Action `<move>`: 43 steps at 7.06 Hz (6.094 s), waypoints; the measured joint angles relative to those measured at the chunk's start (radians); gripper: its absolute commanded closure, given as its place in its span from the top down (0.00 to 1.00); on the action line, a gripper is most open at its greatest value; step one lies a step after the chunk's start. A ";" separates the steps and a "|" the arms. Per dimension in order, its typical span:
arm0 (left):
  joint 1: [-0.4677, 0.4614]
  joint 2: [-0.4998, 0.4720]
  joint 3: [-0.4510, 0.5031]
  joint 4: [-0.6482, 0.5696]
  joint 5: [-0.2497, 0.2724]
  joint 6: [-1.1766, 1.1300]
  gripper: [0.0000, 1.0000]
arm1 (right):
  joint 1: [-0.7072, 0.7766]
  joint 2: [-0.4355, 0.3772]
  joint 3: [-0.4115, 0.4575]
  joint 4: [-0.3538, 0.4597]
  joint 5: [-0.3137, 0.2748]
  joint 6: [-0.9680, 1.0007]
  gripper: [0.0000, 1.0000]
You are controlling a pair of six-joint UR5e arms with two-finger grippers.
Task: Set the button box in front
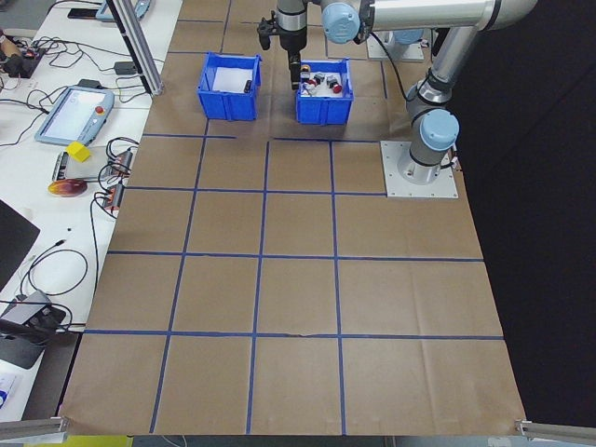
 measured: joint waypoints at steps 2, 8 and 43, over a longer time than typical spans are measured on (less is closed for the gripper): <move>0.000 0.001 -0.002 0.001 0.000 0.000 0.99 | 0.000 0.000 0.000 0.000 -0.001 0.000 1.00; 0.000 0.005 -0.007 0.000 0.002 0.000 0.99 | 0.000 0.000 -0.003 -0.004 -0.004 0.000 1.00; -0.531 0.054 -0.623 0.592 -0.164 -1.925 0.00 | 0.430 0.726 -0.506 -0.262 -0.076 -1.114 0.08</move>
